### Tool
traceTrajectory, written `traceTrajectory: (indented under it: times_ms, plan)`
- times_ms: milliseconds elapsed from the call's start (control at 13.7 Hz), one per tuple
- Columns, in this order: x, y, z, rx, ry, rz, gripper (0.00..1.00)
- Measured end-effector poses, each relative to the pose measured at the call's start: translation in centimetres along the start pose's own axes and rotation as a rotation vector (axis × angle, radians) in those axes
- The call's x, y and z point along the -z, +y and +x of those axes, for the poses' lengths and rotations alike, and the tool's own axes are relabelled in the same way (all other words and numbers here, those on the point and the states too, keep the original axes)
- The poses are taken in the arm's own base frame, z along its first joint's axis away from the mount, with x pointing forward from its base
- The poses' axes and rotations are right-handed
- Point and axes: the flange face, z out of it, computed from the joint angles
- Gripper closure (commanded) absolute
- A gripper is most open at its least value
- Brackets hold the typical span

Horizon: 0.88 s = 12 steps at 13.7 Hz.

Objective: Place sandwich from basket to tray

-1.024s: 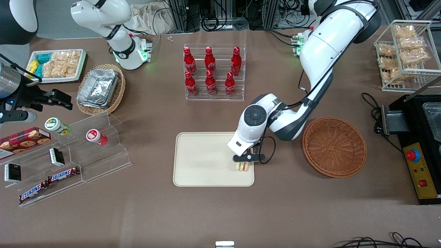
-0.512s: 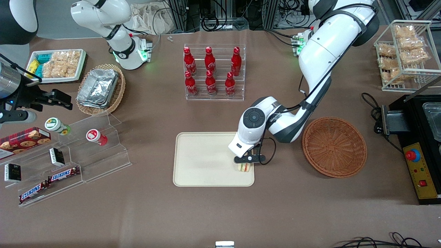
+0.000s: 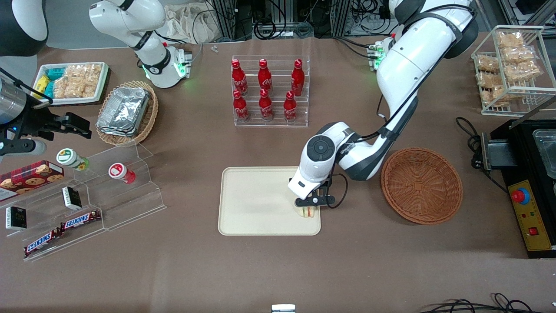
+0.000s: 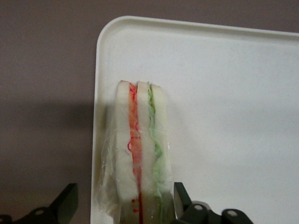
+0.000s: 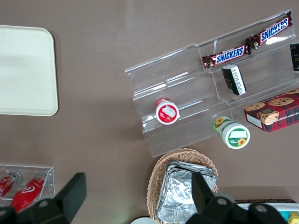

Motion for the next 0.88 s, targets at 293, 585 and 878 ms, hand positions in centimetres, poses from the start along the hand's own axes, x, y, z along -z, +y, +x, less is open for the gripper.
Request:
traceTrajectory:
  times_ms: [293, 585, 878]
  plan:
    - [5.6, -1.3, 3.1, 0.066, 0.081, -0.028, 0.01]
    - [13.6, -3.6, 4.4, 0.131, 0.103, -0.004, 0.01]
    - [21.5, -5.0, 3.3, 0.187, 0.057, 0.033, 0.01]
